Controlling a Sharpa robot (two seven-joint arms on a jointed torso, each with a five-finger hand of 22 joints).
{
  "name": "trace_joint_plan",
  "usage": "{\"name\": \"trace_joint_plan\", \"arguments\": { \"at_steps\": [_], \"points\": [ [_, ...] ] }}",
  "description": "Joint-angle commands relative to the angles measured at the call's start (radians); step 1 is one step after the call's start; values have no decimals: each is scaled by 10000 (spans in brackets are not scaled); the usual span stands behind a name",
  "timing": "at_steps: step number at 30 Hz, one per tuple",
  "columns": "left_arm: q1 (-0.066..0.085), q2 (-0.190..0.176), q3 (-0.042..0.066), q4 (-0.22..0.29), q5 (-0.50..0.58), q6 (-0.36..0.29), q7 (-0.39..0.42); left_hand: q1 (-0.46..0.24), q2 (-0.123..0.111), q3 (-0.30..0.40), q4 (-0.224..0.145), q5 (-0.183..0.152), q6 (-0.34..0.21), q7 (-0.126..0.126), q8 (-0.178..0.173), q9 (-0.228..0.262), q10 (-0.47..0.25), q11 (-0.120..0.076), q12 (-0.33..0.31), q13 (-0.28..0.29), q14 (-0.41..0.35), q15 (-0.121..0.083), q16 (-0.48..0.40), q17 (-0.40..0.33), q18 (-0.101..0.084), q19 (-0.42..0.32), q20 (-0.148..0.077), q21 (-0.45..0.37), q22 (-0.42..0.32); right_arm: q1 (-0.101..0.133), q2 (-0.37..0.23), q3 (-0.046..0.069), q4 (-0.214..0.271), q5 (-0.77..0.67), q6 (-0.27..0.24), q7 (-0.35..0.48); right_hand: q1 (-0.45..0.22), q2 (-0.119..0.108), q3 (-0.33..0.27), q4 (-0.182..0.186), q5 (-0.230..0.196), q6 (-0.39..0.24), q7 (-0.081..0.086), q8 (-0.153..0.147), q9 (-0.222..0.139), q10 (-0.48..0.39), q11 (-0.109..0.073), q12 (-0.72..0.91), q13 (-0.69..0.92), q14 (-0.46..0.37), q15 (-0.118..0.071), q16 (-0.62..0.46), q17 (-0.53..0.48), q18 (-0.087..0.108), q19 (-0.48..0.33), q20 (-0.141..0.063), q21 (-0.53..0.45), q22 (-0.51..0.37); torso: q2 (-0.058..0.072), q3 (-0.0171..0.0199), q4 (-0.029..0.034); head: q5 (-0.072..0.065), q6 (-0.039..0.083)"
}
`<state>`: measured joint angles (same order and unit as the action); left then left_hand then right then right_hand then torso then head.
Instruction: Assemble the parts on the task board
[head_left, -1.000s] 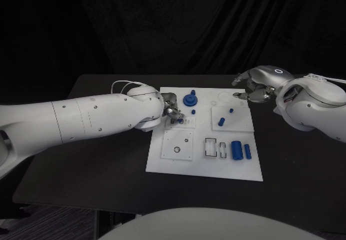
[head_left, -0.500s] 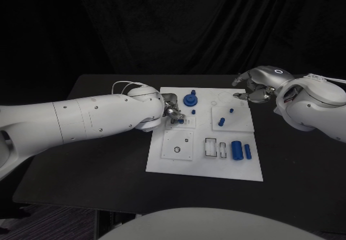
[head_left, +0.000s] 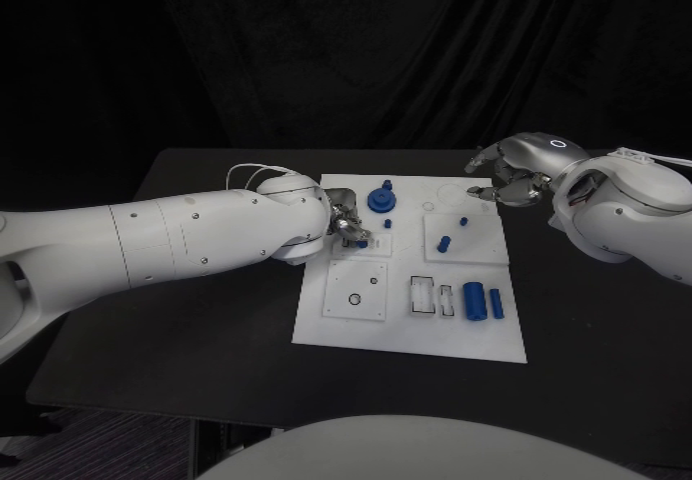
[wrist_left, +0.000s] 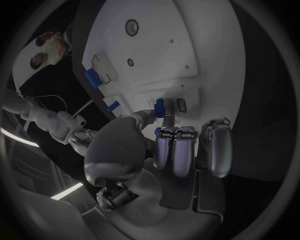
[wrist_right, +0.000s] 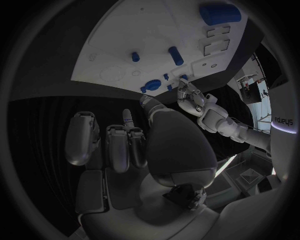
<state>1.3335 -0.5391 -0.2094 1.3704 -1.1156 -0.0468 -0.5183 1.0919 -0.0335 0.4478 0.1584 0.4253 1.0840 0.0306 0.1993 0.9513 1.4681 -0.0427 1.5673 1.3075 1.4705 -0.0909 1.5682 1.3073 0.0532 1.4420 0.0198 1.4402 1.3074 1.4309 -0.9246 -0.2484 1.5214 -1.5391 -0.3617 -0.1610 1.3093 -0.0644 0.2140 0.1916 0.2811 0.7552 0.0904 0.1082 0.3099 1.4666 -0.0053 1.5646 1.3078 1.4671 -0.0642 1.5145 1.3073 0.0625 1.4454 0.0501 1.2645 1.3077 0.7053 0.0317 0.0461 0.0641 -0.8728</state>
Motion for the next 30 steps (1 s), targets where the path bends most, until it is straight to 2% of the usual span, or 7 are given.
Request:
{"name": "trace_joint_plan", "arguments": {
  "at_steps": [1,3,16,22,24,28,30],
  "points": [
    [-68,20,-26,-3,55,274,152,-172,6,303,-223,-292,-80,1,-64,23,1027,12,35,2633,1003,8,26,2635,-16,-70,30,-71,917,-24,1,7,-12,-19,91,-200,71,45,27,1,29,60,14,29,-16,881,61,-53,2487,786,57,-62,2056,38,-64,22,-66,1751,-2,3,-4,7,2],
    [-70,19,-26,-4,55,278,165,-362,34,166,-86,-860,-72,13,-97,38,1027,27,35,2633,1003,24,26,2635,-13,-78,46,-94,913,-24,1,7,-15,-19,100,-202,71,45,27,1,29,60,14,29,-16,881,61,-53,2487,786,57,-62,2056,38,-64,22,-66,1751,1,3,-2,5,2],
    [-78,-11,-26,-1,55,165,330,-648,93,-186,182,-1206,-36,27,-160,58,1027,45,35,2633,1003,39,26,2635,-8,-85,64,-129,915,-25,-13,7,-22,-19,151,-223,71,45,27,1,29,60,14,29,-16,881,61,-53,2487,786,57,-62,2056,38,-64,22,-66,1751,-3,3,1,0,2],
    [-79,-44,-26,3,55,86,391,-975,128,-585,584,-1711,31,39,-217,62,1027,58,35,2633,1003,51,26,2635,-10,-73,77,-143,938,-25,-26,7,-16,-19,177,-237,71,45,27,1,29,60,14,29,-16,881,61,-53,2487,786,57,-62,2056,38,-64,22,-66,1751,-9,0,-3,-2,2],
    [-79,-52,-26,-2,55,76,407,-1299,190,-868,973,-1869,81,44,-244,56,1027,64,35,2633,1003,60,26,2635,-11,-67,87,-150,950,-25,-29,7,-15,-19,190,-242,71,45,27,1,29,60,14,29,-16,881,61,-53,2487,786,57,-62,2056,38,-64,22,-66,1751,-9,2,-3,-5,2],
    [-79,-64,-26,-16,55,89,441,-1546,382,-1083,1313,-1868,134,30,-271,64,1027,58,35,2633,1003,55,26,2635,-9,-61,82,-160,964,-25,-34,7,-13,-19,214,-253,71,45,27,1,29,60,14,29,-16,881,61,-53,2487,786,57,-62,2056,38,-64,22,-66,1751,-4,2,2,-7,2],
    [-79,-67,-26,-24,55,112,453,-1608,502,-1144,1316,-1568,165,15,-278,82,1027,47,35,2633,1003,46,26,2635,-7,-63,76,-172,968,-25,-35,7,-13,-19,222,-257,71,45,27,1,29,60,14,29,-16,881,61,-53,2487,786,57,-62,2056,38,-64,22,-66,1751,-7,1,2,-5,2]
  ]
}}
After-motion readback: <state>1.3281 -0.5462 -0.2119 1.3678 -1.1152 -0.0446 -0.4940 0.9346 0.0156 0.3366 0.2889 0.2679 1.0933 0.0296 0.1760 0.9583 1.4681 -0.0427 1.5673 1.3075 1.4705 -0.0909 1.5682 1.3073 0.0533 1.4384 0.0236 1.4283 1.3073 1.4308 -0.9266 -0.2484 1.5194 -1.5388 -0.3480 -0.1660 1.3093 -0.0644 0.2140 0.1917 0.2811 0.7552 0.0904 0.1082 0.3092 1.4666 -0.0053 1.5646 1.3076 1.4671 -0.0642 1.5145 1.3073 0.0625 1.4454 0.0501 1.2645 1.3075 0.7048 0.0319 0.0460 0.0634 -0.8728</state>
